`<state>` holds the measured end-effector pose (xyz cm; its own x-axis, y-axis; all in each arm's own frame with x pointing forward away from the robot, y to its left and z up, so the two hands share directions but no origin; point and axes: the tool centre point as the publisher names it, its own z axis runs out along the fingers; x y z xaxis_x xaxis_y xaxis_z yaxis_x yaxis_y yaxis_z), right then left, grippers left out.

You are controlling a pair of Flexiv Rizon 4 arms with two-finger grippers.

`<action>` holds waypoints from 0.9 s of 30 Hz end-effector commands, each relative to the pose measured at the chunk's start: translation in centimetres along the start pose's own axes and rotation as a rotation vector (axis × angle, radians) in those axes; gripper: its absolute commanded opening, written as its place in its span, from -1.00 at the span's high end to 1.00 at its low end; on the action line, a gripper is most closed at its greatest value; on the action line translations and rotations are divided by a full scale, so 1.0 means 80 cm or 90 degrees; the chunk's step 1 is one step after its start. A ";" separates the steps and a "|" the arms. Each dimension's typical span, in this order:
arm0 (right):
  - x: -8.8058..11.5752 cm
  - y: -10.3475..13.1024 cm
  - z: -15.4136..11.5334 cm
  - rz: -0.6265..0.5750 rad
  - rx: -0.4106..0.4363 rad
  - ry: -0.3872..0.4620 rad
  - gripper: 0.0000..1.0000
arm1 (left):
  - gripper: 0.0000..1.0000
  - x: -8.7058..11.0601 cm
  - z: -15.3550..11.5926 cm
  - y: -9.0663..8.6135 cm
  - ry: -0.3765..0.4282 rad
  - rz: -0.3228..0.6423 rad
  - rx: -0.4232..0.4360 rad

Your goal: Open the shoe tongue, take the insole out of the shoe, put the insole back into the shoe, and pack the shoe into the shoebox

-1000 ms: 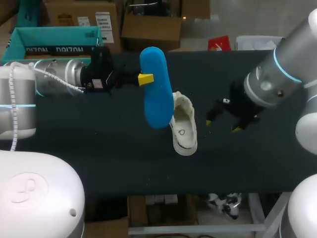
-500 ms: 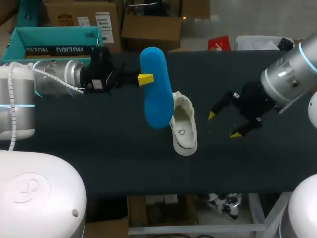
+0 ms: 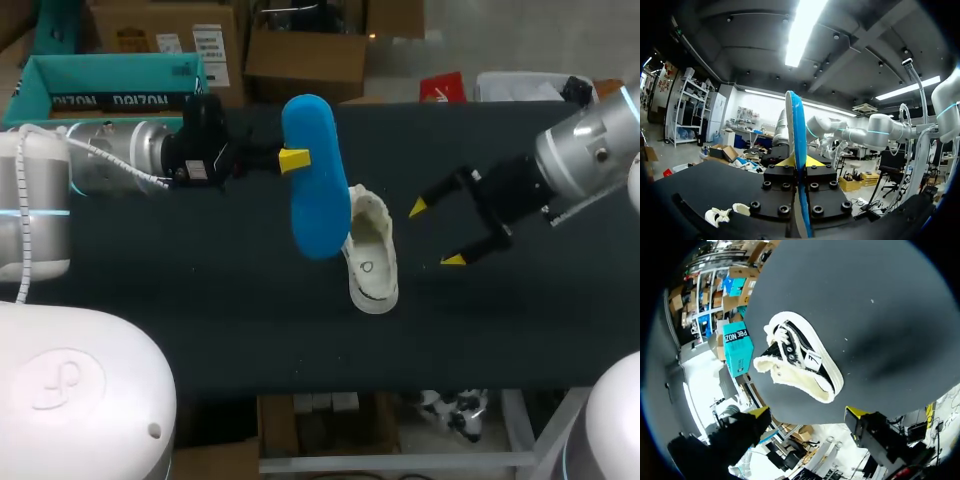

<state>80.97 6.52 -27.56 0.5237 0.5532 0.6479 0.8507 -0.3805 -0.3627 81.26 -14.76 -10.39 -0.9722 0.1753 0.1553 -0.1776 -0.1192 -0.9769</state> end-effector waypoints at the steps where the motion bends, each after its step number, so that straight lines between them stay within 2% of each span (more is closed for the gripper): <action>1: -0.006 0.007 0.004 0.050 0.056 0.053 -1.00 | 1.00 0.000 0.001 0.001 -0.002 0.000 0.002; 14: -0.006 0.007 0.004 0.050 0.056 0.053 -1.00 | 1.00 0.000 0.001 0.001 -0.002 0.000 0.002; 15: -0.004 0.009 0.006 0.078 0.052 0.051 -1.00 | 1.00 0.000 0.001 0.001 -0.002 0.000 0.002; 16: -0.004 0.010 0.009 0.122 0.066 0.073 -1.00 | 1.00 0.000 0.001 0.001 -0.002 0.000 0.002; 18: -0.005 0.012 0.015 0.237 0.102 0.158 -1.00 | 1.00 0.000 0.001 0.001 -0.002 0.000 0.002; 19: -0.006 0.010 0.023 0.286 0.097 0.131 -1.00 | 1.00 0.000 0.001 0.001 -0.002 0.000 0.002; 20: -0.005 0.005 0.028 0.292 0.072 0.117 -1.00 | 1.00 0.000 0.001 0.001 -0.002 0.000 0.002; 27: -0.005 0.005 0.028 0.292 0.072 0.117 -1.00 | 1.00 0.000 0.001 0.001 -0.002 0.000 0.002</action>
<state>81.78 7.73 -29.35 0.8330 0.2146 0.5100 0.5475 -0.4530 -0.7036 81.26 -14.78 -10.39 -0.9722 0.1751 0.1555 -0.1777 -0.1194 -0.9768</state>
